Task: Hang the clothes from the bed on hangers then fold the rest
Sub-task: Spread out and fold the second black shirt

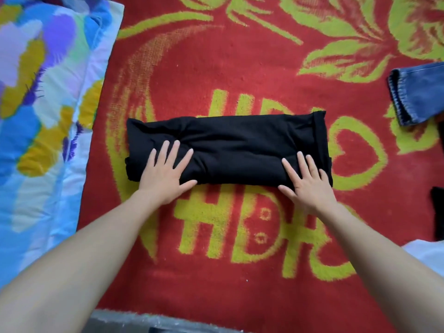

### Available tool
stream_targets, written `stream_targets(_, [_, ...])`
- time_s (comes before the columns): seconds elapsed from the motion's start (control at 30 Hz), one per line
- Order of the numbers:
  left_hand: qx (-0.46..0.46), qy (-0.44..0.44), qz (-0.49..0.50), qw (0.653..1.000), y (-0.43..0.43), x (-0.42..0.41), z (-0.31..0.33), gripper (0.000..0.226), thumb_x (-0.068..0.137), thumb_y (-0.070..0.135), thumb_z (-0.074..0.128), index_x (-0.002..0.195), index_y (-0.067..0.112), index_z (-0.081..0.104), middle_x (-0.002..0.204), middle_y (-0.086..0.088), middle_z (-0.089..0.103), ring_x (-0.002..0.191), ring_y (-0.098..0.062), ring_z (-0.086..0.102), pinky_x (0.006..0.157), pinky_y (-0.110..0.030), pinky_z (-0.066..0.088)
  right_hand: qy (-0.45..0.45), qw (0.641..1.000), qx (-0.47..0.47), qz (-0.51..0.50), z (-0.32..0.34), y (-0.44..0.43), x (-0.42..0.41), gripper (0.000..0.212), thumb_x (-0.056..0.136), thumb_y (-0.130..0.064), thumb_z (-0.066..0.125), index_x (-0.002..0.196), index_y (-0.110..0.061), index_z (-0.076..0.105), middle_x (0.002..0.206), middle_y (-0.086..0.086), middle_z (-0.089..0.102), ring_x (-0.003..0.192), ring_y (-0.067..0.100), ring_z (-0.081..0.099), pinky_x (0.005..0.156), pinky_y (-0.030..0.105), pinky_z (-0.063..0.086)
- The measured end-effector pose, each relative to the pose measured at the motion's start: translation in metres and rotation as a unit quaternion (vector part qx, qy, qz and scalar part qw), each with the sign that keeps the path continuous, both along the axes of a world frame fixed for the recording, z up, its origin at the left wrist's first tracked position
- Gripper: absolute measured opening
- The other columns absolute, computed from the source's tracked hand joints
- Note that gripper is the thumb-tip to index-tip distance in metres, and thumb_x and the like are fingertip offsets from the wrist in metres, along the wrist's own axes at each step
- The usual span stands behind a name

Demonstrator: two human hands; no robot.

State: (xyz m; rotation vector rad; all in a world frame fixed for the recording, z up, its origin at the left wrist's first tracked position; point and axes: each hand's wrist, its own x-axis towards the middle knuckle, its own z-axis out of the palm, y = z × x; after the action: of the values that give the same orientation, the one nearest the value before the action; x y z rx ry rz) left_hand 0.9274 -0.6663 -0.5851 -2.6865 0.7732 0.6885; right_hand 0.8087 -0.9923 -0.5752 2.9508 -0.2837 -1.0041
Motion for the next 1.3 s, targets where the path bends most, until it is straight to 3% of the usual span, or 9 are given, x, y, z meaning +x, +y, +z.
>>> stream_targets(0.27, [-0.009, -0.035, -0.063, 0.997, -0.001, 0.000, 0.017, 0.096, 0.081, 0.075, 0.035, 0.143, 0.028, -0.022, 0.157, -0.017, -0.007, 0.144, -0.037, -0.008, 0.113, -0.055, 0.004, -0.034, 0.999, -0.001, 0.016, 0.021, 0.009, 0.014, 0.070, 0.093, -0.062, 0.024, 0.151, -0.027, 0.007, 0.158, 0.012, 0.000, 0.146, 0.026, 0.000, 0.113, 0.043, 0.013])
stream_targets(0.4, [-0.119, -0.110, -0.140, 0.977, -0.028, -0.017, 0.027, 0.103, 0.061, 0.061, 0.075, 0.145, 0.022, 0.030, 0.148, -0.020, 0.033, 0.135, -0.040, 0.033, 0.102, -0.059, 0.033, -0.162, 0.979, 0.047, 0.117, 0.024, 0.043, 0.032, 0.074, 0.085, -0.047, 0.061, 0.145, -0.014, 0.033, 0.151, 0.024, 0.024, 0.140, 0.039, 0.023, 0.107, 0.052, 0.028])
stream_targets(0.57, [-0.050, -0.037, -0.061, 0.996, -0.036, -0.023, -0.004, 0.099, 0.087, 0.056, 0.049, 0.131, 0.030, -0.036, 0.158, -0.010, -0.011, 0.145, -0.032, -0.007, 0.113, -0.054, 0.004, -0.094, 0.983, 0.003, 0.157, 0.003, 0.069, 0.039, 0.079, 0.090, -0.022, 0.055, 0.151, -0.018, 0.005, 0.155, 0.024, 0.006, 0.142, 0.040, 0.010, 0.109, 0.054, 0.022])
stream_targets(0.73, [-0.066, -0.019, -0.065, 0.995, -0.031, -0.018, -0.005, 0.091, 0.089, 0.049, 0.049, 0.143, 0.033, -0.023, 0.159, -0.006, -0.009, 0.145, -0.029, -0.003, 0.114, -0.050, 0.004, -0.242, 0.948, -0.028, 0.203, 0.004, 0.083, 0.040, 0.069, 0.062, -0.005, 0.078, 0.128, -0.014, 0.058, 0.125, 0.028, 0.056, 0.114, 0.042, 0.056, 0.082, 0.052, 0.051])
stream_targets(0.93, [-0.091, -0.025, -0.053, 0.994, -0.038, -0.012, 0.009, 0.080, 0.084, 0.070, 0.020, 0.138, 0.033, -0.026, 0.158, -0.009, -0.011, 0.144, -0.031, -0.009, 0.114, -0.052, 0.001, -0.258, 0.959, -0.010, 0.119, 0.002, 0.085, 0.020, 0.080, 0.053, -0.015, 0.086, 0.128, -0.014, 0.058, 0.130, 0.026, 0.053, 0.119, 0.042, 0.052, 0.088, 0.055, 0.047])
stream_targets(1.07, [-0.120, -0.050, -0.089, 0.987, -0.054, -0.015, 0.015, 0.082, 0.084, 0.067, 0.030, 0.150, 0.027, 0.006, 0.158, -0.015, 0.005, 0.145, -0.034, 0.006, 0.112, -0.054, 0.014, -0.271, 0.962, 0.003, -0.023, 0.003, 0.049, -0.003, 0.076, 0.073, -0.046, 0.073, 0.136, -0.011, 0.048, 0.141, 0.027, 0.040, 0.132, 0.044, 0.037, 0.099, 0.060, 0.034])
stream_targets(1.13, [-0.154, -0.071, -0.084, 0.982, -0.065, -0.024, 0.012, 0.080, 0.082, 0.064, 0.037, 0.148, 0.023, 0.021, 0.154, -0.016, 0.020, 0.142, -0.035, 0.021, 0.109, -0.056, 0.024, -0.253, 0.925, 0.005, -0.284, 0.003, 0.028, -0.010, 0.078, 0.086, -0.047, 0.058, 0.147, -0.011, 0.027, 0.151, 0.024, 0.022, 0.140, 0.041, 0.019, 0.108, 0.055, 0.022])
stream_targets(1.23, [-0.099, -0.017, -0.048, 0.994, -0.068, -0.041, -0.009, 0.081, 0.084, 0.069, 0.016, 0.145, 0.027, -0.019, 0.157, -0.012, -0.014, 0.145, -0.033, -0.007, 0.113, -0.055, 0.005, -0.214, 0.778, 0.096, -0.583, 0.003, 0.009, -0.008, 0.088, 0.087, -0.044, 0.060, 0.150, -0.007, 0.010, 0.155, 0.015, 0.019, 0.142, 0.034, 0.014, 0.112, 0.044, 0.018])
stream_targets(1.3, [-0.068, -0.011, -0.038, 0.997, -0.066, -0.043, -0.019, 0.082, 0.084, 0.071, 0.012, 0.137, 0.027, -0.032, 0.154, -0.009, -0.024, 0.143, -0.031, -0.017, 0.113, -0.054, -0.001, -0.245, 0.678, 0.165, -0.673, 0.003, 0.010, 0.003, 0.080, 0.084, -0.034, 0.067, 0.144, -0.002, 0.026, 0.147, 0.014, 0.034, 0.134, 0.033, 0.032, 0.110, 0.044, 0.029])
